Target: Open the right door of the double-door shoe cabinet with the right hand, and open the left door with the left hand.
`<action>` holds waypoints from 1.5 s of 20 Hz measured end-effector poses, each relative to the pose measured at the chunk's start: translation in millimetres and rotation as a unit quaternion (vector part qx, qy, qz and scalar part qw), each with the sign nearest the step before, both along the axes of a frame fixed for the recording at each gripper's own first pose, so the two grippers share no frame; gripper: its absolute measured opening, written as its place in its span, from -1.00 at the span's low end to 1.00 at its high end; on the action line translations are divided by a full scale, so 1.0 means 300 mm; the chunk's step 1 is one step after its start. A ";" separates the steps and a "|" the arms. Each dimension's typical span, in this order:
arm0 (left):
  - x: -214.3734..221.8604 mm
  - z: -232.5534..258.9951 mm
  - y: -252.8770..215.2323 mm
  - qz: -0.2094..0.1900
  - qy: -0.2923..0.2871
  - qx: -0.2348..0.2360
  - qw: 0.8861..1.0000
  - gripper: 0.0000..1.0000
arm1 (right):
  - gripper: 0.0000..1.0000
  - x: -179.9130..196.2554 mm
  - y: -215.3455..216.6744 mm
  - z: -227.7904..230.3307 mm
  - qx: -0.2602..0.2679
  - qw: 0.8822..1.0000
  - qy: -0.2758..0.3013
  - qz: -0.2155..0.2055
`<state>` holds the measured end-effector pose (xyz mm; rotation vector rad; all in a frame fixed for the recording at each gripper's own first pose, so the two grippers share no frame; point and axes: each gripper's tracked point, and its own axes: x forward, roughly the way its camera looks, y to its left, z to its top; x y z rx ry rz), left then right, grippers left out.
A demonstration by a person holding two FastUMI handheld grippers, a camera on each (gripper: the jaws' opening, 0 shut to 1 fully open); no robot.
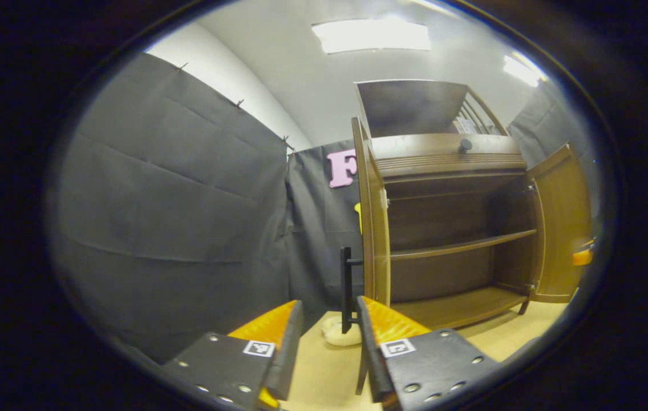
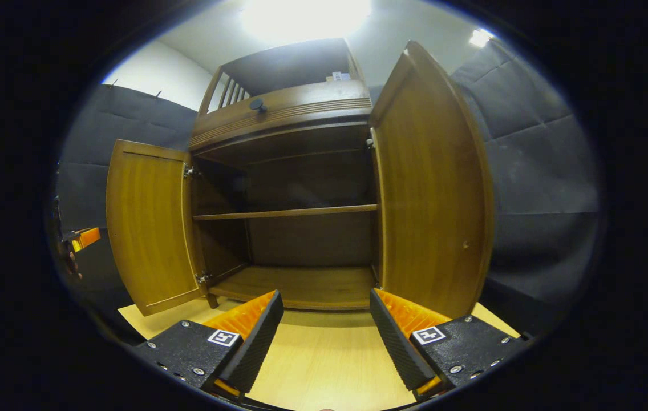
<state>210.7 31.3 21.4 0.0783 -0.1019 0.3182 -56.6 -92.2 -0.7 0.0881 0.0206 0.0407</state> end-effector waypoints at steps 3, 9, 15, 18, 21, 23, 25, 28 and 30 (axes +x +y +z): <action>0.024 0.006 -0.024 0.003 -0.015 -0.020 1.000 0.92 | 0.88 -0.028 -0.044 0.035 0.010 1.000 -0.012 -0.006; 0.056 0.009 -0.105 -0.019 -0.019 -0.045 0.999 0.81 | 0.87 -0.060 -0.088 0.076 0.009 1.000 -0.024 -0.007; 0.090 0.011 -0.190 -0.053 -0.012 -0.055 0.997 0.81 | 0.87 -0.074 -0.122 0.124 0.003 0.999 -0.037 -0.008; 0.109 0.003 -0.253 -0.081 -0.005 -0.067 0.994 0.69 | 0.87 -0.071 -0.130 0.125 -0.001 0.999 -0.036 -0.007; 0.120 -0.011 -0.311 -0.108 0.008 -0.074 0.991 0.81 | 0.87 -0.065 -0.144 0.106 0.006 0.999 -0.032 -0.011; 0.125 -0.020 -0.347 -0.123 0.016 -0.075 0.989 0.93 | 0.87 -0.054 -0.141 0.092 0.012 1.000 -0.026 -0.006; 0.135 -0.028 -0.383 -0.139 0.024 -0.074 0.987 0.93 | 0.87 -0.040 -0.141 0.084 0.013 1.000 -0.022 -0.005; 0.145 -0.035 -0.412 -0.154 0.032 -0.068 0.985 0.93 | 0.87 -0.027 -0.131 0.083 0.007 1.000 -0.022 -0.001; 0.136 -0.035 -0.410 -0.159 0.034 -0.066 0.985 0.69 | 0.87 -0.020 -0.129 0.080 0.007 1.000 -0.021 0.001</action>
